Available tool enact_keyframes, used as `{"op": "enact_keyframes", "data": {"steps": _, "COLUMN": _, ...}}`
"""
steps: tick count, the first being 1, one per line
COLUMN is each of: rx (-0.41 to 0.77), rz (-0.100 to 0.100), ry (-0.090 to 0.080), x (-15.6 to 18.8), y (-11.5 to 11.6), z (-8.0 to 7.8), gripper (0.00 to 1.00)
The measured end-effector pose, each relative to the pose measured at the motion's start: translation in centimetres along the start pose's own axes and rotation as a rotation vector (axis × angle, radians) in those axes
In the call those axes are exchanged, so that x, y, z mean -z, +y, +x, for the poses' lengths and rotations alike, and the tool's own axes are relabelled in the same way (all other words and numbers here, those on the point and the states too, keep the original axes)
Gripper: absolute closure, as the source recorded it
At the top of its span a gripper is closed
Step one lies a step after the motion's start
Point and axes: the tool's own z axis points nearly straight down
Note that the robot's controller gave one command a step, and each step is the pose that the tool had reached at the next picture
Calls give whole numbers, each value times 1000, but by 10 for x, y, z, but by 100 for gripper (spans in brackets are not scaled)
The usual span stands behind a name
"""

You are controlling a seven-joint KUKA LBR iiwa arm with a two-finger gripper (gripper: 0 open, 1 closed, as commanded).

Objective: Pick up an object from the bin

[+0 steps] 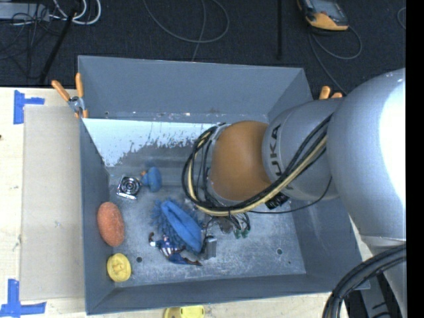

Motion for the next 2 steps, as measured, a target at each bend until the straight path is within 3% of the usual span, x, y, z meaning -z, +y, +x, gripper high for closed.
{"op": "enact_keyframes", "data": {"steps": 1, "rx": -52, "rz": 0, "ry": 0, "x": 0, "y": 23, "z": -4, "gripper": 100}}
{"op": "enact_keyframes", "data": {"steps": 2, "rx": -51, "rz": 0, "ry": 0, "x": 0, "y": 23, "z": -4, "gripper": 100}}
